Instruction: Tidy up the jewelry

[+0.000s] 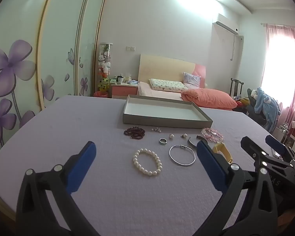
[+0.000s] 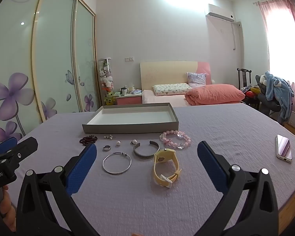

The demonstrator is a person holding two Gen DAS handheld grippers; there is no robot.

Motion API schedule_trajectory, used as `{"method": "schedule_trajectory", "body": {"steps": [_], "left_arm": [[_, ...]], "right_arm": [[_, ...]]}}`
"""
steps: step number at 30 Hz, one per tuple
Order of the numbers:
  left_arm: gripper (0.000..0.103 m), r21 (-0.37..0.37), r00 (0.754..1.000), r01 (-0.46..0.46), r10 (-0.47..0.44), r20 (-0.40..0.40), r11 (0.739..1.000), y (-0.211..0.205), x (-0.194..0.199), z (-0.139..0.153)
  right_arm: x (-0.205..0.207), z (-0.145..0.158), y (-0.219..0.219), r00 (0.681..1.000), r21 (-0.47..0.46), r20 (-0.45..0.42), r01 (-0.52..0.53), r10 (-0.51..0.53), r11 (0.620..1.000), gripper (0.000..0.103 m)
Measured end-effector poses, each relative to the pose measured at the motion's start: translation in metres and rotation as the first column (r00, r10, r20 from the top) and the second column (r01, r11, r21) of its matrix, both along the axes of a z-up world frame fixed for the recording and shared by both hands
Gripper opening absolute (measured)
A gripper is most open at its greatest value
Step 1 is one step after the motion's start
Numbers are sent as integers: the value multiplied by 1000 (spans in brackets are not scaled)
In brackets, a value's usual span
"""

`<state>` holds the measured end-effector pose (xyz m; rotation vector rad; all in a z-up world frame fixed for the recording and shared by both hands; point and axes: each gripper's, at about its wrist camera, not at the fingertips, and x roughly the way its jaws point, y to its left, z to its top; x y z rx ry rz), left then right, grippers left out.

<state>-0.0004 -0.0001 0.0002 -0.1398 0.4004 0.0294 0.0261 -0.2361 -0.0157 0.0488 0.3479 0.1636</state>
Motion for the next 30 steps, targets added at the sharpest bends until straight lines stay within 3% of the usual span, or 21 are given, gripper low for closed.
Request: {"method": "schedule_trajectory", "body": {"steps": [30], "left_arm": [[99, 9, 1000, -1, 1, -3, 1000, -1, 0, 0]], "right_arm": [[0, 0, 0, 1000, 2, 3, -1, 1, 1000, 101]]}}
